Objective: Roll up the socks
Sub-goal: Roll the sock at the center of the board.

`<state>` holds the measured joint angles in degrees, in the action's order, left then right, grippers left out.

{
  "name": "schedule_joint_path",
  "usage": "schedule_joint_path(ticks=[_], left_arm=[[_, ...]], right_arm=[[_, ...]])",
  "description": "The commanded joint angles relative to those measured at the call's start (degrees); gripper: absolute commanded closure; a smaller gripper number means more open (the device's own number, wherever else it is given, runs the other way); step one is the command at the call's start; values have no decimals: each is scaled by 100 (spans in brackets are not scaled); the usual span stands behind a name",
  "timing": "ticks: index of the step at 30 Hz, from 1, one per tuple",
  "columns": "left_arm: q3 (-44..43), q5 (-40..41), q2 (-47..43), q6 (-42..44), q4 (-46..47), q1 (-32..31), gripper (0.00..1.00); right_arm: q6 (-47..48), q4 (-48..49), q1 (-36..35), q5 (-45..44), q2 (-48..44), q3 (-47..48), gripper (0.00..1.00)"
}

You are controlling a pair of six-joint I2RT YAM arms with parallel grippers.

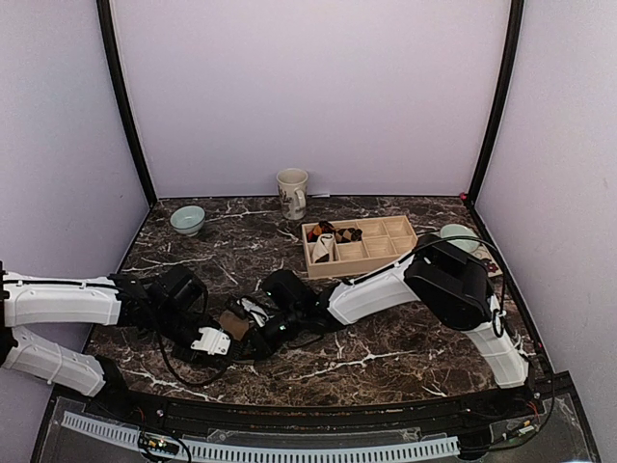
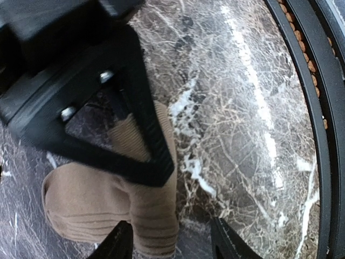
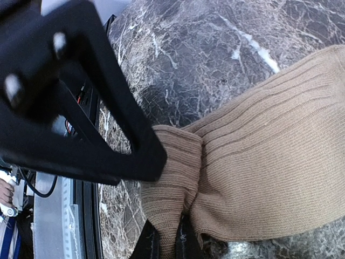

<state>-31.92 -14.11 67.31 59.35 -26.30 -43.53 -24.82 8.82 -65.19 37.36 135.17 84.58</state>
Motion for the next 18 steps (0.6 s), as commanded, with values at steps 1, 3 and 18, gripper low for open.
schedule_joint_path(ticks=[1, 3, 18], left_arm=[[207, 369, 144, -89, 344, -147, 51], [264, 448, 180, -135, 450, -147, 53], [200, 602, 1095, -554, 584, -138, 100]], right_arm=[[-278, -2441, -55, -779, 1021, -555, 100], [-330, -2384, -53, -790, 983, -568, 100], [-650, -1571, -1, -1836, -98, -1579, 46]])
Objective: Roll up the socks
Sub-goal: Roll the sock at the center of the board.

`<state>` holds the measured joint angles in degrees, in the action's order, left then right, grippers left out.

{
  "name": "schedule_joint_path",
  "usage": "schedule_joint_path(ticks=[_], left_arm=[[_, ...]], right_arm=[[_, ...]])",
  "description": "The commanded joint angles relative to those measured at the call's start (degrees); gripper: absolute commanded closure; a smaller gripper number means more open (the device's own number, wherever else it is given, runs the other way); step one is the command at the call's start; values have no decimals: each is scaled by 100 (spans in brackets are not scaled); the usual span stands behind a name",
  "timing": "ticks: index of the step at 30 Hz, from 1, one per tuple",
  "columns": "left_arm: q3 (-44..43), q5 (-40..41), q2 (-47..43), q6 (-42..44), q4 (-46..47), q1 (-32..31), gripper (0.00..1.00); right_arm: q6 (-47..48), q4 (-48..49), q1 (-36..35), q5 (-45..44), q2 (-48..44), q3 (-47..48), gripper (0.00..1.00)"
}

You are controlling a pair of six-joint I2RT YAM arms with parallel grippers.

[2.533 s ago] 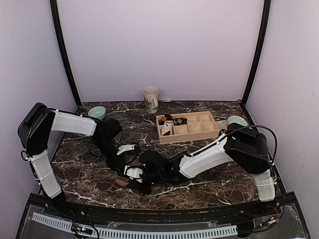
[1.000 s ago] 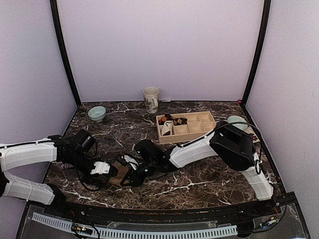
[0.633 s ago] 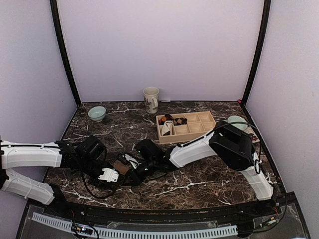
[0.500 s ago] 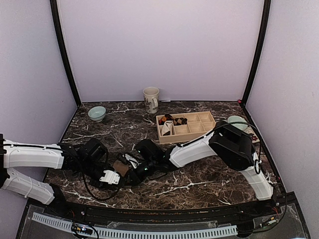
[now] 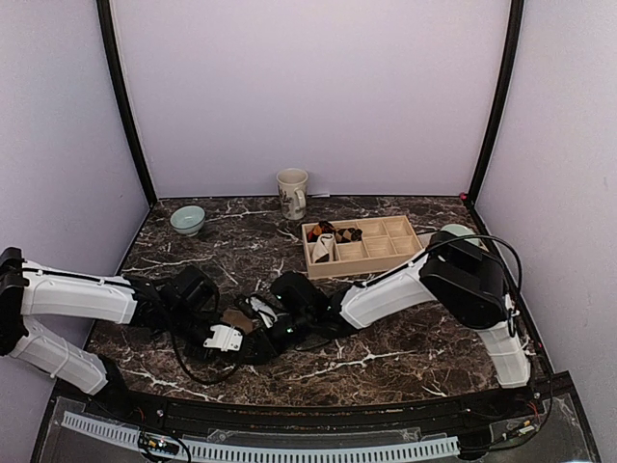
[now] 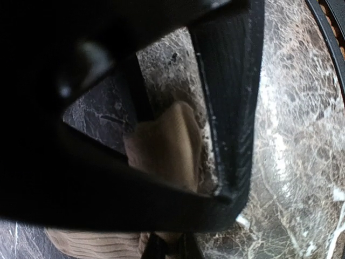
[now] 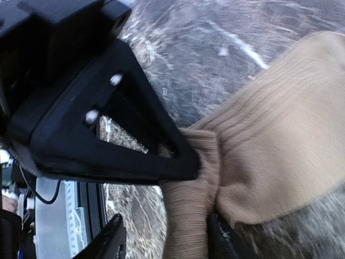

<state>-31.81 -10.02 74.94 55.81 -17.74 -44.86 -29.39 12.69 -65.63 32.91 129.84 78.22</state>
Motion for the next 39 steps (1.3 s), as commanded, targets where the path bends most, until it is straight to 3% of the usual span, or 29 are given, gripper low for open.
schedule_joint_path(ticks=[1, 3, 4, 5, 6, 11, 14, 16, 17, 20, 22, 24, 27, 32, 39], left_arm=[[173, 138, 351, -210, -329, -5, 100], [134, 9, 376, -258, -419, -5, 100], [101, -54, 393, -294, -471, -1, 100], [42, -169, 410, -318, -549, 12, 100], [-10, -287, 439, -336, -648, 42, 100], [-143, -576, 654, -462, -795, 109, 100], [-113, -620, 712, -474, -777, 122, 100], [-146, -744, 786, -427, -851, 177, 100], [-154, -820, 831, -393, -886, 209, 100], [-347, -1193, 1042, -379, -1104, 360, 100], [-514, -1487, 1173, -460, -1280, 543, 100], [-613, -1777, 1234, -464, -1424, 755, 100], [-657, -1994, 1337, -319, -1624, 926, 100], [-900, -2160, 1865, -158, -1928, 1177, 99], [-1354, -2418, 2587, -108, -2308, 1229, 97]], right_arm=[[-198, -1899, 73, -1558, 300, -1054, 45], [-222, -1842, 116, -2035, -41, -1348, 39], [-243, -1789, 146, -2257, -249, -1550, 29], [-300, -1745, 174, -2570, -472, -1732, 4], [-391, -1682, 202, -3021, -682, -1940, 1], [-912, -1346, 193, -4576, -1860, -3029, 0], [-1255, -1517, -142, -6454, -3058, -3533, 0], [-683, -757, -610, -7804, -4195, -4085, 0], [-321, 126, -670, -7945, -4629, -4527, 0], [-148, 2592, -550, -7796, -5280, -5631, 0], [768, 3025, -596, -7317, -5431, -5744, 0], [1496, 3014, -818, -7218, -5533, -5654, 0], [2514, 2776, -1059, -6398, -5480, -5438, 0], [3240, 1402, -1351, -4813, -4697, -4304, 0], [4114, 1225, -1716, -4203, -3389, -3366, 6]])
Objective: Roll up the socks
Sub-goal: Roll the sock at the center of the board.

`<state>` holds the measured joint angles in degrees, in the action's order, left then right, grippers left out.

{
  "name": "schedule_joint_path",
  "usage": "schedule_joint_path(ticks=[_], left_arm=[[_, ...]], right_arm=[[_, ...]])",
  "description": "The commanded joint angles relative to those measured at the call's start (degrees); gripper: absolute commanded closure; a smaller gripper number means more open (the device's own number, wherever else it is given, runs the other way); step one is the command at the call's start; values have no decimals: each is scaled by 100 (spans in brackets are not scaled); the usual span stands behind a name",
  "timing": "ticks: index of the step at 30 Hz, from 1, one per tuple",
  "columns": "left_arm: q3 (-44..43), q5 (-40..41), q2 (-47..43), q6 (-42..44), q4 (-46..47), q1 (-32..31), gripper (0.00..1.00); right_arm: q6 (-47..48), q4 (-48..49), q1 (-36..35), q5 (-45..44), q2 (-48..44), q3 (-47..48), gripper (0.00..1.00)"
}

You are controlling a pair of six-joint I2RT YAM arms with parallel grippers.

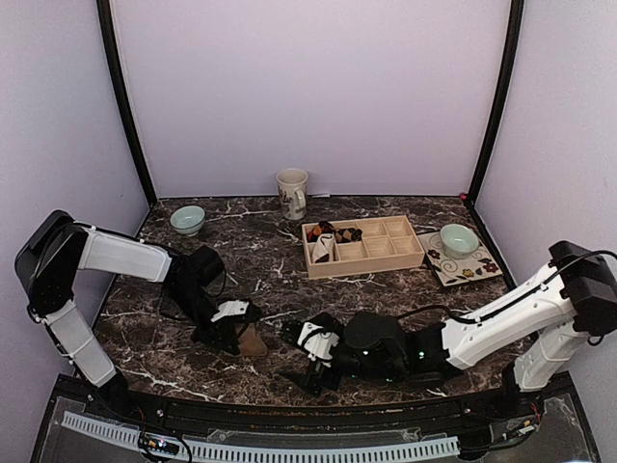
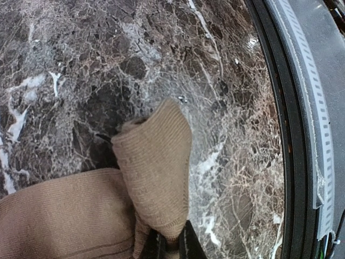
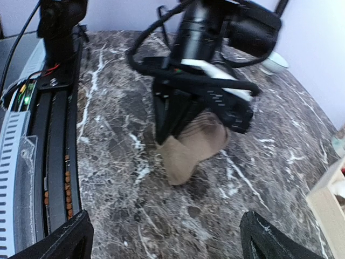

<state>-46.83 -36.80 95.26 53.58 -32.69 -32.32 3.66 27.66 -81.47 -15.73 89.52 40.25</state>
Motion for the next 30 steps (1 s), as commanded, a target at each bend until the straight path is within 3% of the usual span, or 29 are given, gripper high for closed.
schedule_joint_path(ticks=[1, 6, 16, 30], left_arm=[[159, 240, 550, 170, -847, -29, 97], [269, 202, 461, 346, -890, 66, 96], [151, 211, 605, 490, -999, 74, 95], [171, 217, 504, 547, -961, 90, 94]], right_arm=[[975, -286, -134, 693, 861, 571, 7], [1964, -261, -22, 912, 1770, 1345, 16], [2558, -316, 534, 1752, 2673, 2388, 26], [2662, -333, 764, 2190, 3141, 2529, 41]])
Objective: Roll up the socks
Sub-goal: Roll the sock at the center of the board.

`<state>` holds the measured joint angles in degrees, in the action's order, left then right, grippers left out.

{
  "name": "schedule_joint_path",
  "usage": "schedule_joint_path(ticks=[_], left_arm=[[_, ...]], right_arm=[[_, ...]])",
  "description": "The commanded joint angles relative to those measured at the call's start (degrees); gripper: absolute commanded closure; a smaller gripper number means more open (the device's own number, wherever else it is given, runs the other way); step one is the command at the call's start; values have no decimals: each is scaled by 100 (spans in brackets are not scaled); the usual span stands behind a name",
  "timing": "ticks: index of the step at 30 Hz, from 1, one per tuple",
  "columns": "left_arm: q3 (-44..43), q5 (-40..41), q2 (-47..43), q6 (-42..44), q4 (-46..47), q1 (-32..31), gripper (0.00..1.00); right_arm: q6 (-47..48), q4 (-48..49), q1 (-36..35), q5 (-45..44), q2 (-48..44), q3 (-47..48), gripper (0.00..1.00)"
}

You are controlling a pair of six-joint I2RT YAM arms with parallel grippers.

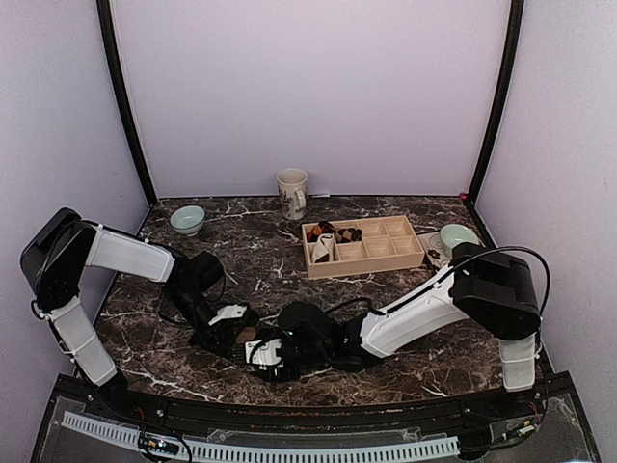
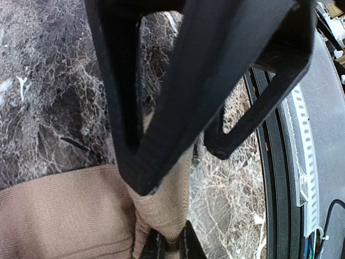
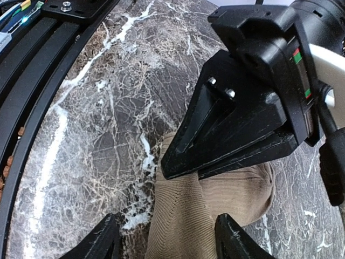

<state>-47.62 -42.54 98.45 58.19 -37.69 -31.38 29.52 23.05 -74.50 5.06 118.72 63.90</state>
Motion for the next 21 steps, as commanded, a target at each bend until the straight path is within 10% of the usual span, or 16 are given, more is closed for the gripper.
schedule_joint_path(ticks=[1, 8, 13, 21], left_arm=[[251, 803, 183, 82, -472, -8, 94], [261, 811, 201, 33, -447, -6, 94], [123, 859, 186, -241, -466, 0, 91], [-188, 846, -436, -633, -766, 471, 64]], right_arm=[[81, 130, 82, 122, 275, 174, 42], [24, -11, 162, 296, 559, 522, 58], [-28, -813, 199, 663, 802, 963, 88], [-397, -1027, 190, 656, 703, 643, 95]])
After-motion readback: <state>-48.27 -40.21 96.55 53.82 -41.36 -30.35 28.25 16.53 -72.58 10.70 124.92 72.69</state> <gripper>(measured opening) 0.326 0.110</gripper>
